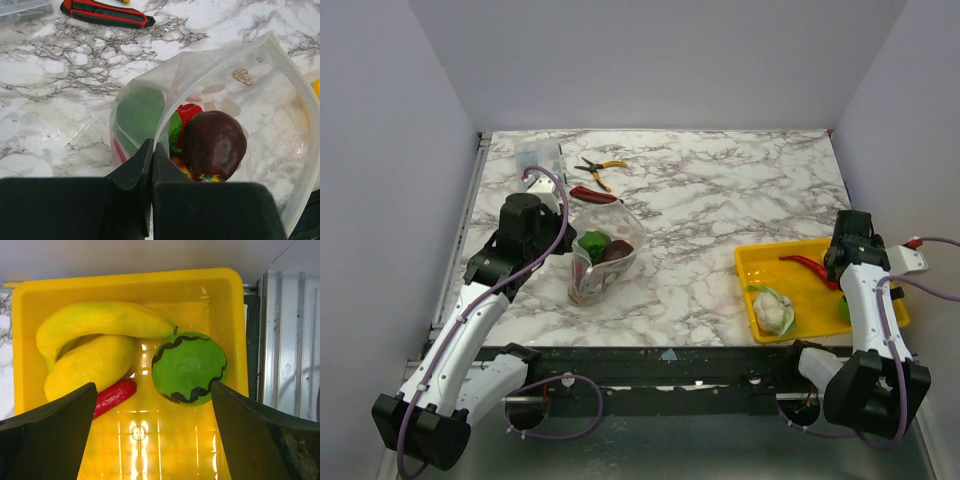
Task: Place the food in the zip-top bag and seal the zipper
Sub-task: Pick up the fake fruit from the bin, then place the fake fruit in the zipper food storage bag, then adjust the zipper food storage bag at the center of the board.
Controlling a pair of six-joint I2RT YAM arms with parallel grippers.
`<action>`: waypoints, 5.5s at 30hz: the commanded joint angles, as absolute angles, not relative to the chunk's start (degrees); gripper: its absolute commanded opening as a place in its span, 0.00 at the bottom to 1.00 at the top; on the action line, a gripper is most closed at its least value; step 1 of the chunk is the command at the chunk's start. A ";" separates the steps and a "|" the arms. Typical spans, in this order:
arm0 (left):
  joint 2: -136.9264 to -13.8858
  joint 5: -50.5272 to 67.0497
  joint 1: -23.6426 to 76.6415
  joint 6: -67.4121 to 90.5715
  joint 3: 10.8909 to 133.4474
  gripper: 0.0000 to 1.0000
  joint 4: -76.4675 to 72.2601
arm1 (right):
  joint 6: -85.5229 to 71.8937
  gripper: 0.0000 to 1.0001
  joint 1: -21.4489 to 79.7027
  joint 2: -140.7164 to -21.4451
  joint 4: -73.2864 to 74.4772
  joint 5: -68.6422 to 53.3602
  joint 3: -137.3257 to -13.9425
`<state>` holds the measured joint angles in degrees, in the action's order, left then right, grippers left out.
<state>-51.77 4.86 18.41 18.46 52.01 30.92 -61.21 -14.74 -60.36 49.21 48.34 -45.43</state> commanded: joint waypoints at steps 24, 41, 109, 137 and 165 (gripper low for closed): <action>-52.55 7.16 18.06 18.81 52.45 0.00 29.72 | -53.25 1.00 -27.25 -69.89 33.79 33.91 -37.92; -52.82 7.47 18.04 18.98 52.51 0.00 29.76 | -51.22 0.67 -27.25 -63.49 32.68 25.68 -35.75; -51.69 5.98 17.49 18.54 52.40 0.00 30.30 | -26.46 0.95 63.75 -86.37 15.60 26.75 -80.16; -51.96 11.18 17.41 17.92 55.26 0.00 32.65 | -26.15 0.13 54.54 -88.41 15.52 11.42 -76.52; -65.57 47.06 27.72 26.64 62.48 0.15 26.49 | -83.15 0.00 58.49 -63.33 2.89 24.95 -47.05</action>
